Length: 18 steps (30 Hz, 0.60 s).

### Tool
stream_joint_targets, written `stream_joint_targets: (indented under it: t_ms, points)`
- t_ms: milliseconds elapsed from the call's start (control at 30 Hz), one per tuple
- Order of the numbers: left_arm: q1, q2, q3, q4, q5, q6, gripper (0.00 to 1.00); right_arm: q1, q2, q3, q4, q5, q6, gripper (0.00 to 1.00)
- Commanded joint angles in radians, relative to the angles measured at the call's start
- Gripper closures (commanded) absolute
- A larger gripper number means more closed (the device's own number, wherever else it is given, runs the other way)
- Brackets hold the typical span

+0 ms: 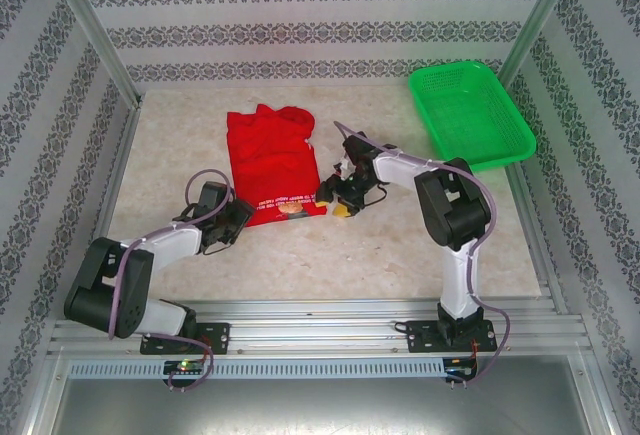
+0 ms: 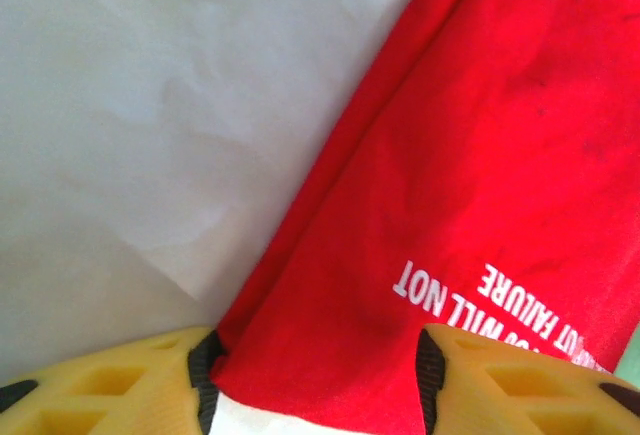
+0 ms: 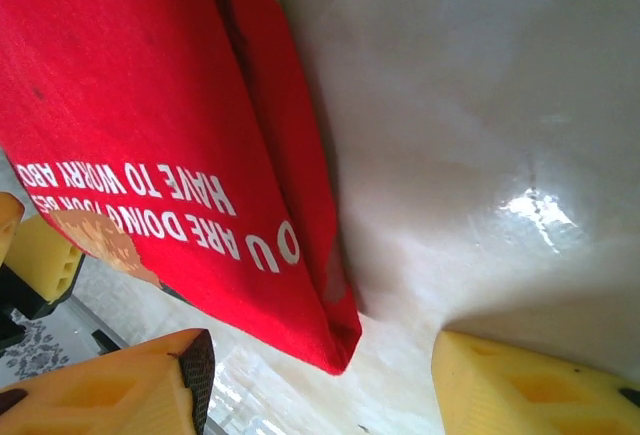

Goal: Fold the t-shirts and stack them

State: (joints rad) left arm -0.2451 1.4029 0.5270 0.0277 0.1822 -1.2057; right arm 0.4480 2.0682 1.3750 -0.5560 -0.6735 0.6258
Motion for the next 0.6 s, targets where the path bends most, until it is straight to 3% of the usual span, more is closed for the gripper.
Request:
stream_joint_targets:
  t_ms: [0, 167, 333, 433, 567]
  points:
    - [0.003, 0.068, 0.038, 0.135, 0.028, 0.011, 0.48, 0.044, 0.061, 0.064, 0.046, -0.012, -0.008, 0.4]
    - [0.008, 0.078, 0.029, 0.146, 0.03, 0.004, 0.62, 0.057, 0.097, 0.095, 0.023, -0.006, 0.009, 0.5]
    - [0.009, 0.081, 0.045, 0.139, 0.039, 0.019, 0.78, 0.049, 0.105, 0.109, 0.02, 0.009, 0.022, 0.73]
    - [0.007, 0.078, 0.075, 0.129, 0.06, 0.043, 1.0, 0.04, 0.09, 0.113, 0.007, 0.009, 0.015, 0.89]
    - [-0.012, 0.04, 0.166, -0.021, 0.068, 0.132, 1.0, 0.035, 0.047, 0.107, -0.035, 0.001, -0.014, 1.0]
